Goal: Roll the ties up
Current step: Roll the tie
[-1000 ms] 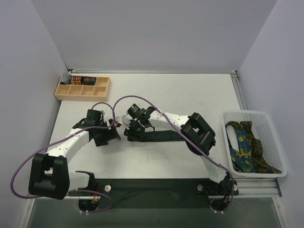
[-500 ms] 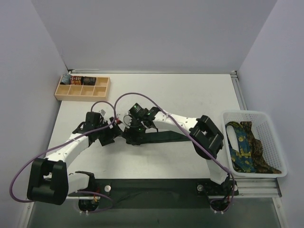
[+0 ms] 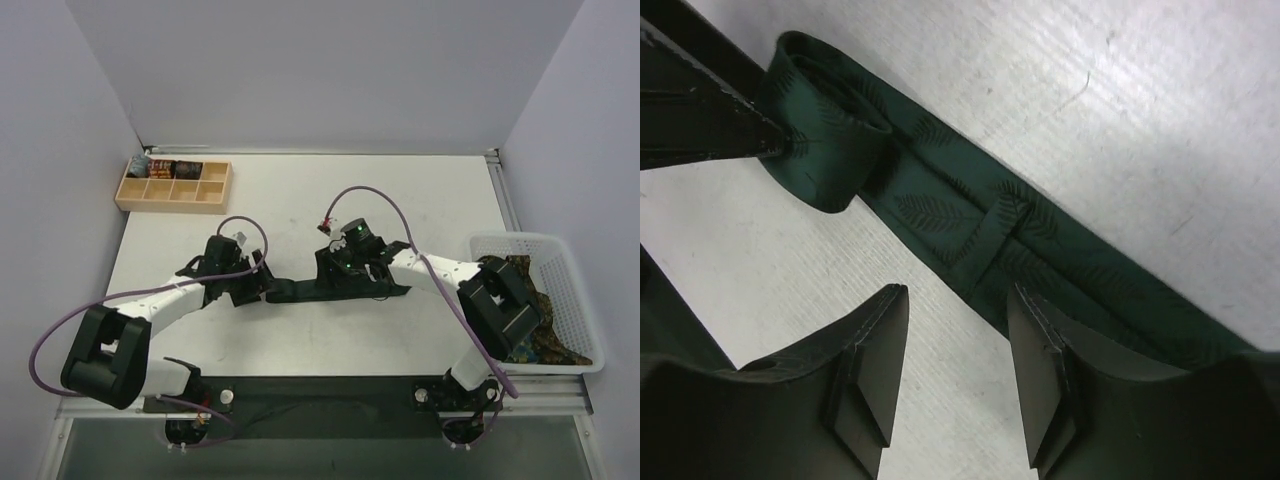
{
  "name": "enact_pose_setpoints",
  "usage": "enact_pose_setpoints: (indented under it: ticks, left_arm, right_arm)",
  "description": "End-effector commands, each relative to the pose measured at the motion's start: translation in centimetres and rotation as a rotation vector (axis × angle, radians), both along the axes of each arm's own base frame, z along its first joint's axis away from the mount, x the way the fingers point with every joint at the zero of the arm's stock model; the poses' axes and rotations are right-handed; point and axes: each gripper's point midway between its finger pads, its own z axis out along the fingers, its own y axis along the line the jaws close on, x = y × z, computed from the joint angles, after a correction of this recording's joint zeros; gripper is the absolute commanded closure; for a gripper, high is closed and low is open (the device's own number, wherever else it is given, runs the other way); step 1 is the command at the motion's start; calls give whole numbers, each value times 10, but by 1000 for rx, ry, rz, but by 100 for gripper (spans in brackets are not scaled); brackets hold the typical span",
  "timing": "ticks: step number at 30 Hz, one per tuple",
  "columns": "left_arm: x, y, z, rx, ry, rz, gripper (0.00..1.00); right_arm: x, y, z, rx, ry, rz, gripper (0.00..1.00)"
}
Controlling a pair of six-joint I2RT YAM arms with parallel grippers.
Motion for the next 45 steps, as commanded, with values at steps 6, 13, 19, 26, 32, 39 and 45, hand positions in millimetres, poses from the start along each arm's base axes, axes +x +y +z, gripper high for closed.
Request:
enact_pose_setpoints:
  ticks: [6, 13, 19, 26, 32, 39, 45]
  left_arm:
    - [9, -3, -10, 93, -47, 8, 19]
    - [6, 0, -22, 184, -29, 12, 20]
    - [-1, -6, -34, 240, 1, 2, 21]
    - [-7, -19, -43, 294, 13, -11, 29]
    - [-1, -27, -43, 336, 7, -12, 54]
    - [5, -10, -22, 457, 6, -9, 74]
    - [-6, 30, -2, 656, 20, -21, 74]
  right_arm:
    - [9, 5, -8, 177, 77, -184, 65]
    - [15, 17, 1, 268, 101, -210, 69]
    - [18, 20, 6, 285, 105, -227, 69]
    - [13, 9, -8, 255, 114, -263, 69]
    - [9, -1, -5, 241, 86, -271, 69]
    - [4, -23, 0, 197, 65, -296, 68]
    - [-2, -42, -5, 121, 56, -316, 68]
